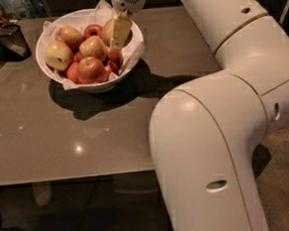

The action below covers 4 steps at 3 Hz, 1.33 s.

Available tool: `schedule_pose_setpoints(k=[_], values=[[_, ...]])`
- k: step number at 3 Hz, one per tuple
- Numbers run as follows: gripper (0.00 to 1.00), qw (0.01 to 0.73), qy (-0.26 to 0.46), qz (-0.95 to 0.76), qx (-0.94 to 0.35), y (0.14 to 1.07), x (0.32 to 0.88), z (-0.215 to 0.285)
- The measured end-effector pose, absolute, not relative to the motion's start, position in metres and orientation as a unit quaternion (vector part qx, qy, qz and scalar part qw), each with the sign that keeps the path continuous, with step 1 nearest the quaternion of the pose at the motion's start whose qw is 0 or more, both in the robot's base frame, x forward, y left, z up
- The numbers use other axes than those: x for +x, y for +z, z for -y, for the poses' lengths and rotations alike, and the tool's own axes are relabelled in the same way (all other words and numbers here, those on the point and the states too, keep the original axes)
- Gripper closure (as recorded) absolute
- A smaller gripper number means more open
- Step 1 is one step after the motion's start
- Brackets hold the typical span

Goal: Pick apple from white bowl

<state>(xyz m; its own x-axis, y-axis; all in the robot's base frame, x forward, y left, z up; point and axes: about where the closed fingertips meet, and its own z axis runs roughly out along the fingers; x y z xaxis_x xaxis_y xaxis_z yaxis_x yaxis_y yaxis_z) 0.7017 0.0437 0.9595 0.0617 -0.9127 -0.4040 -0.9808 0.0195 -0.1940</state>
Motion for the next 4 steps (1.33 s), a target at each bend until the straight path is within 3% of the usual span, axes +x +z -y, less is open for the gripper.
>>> schedule_pose_setpoints(k=[4], values=[[1.0, 0.285, 0.091, -0.624, -0.722, 1.075, 0.61, -0.074]])
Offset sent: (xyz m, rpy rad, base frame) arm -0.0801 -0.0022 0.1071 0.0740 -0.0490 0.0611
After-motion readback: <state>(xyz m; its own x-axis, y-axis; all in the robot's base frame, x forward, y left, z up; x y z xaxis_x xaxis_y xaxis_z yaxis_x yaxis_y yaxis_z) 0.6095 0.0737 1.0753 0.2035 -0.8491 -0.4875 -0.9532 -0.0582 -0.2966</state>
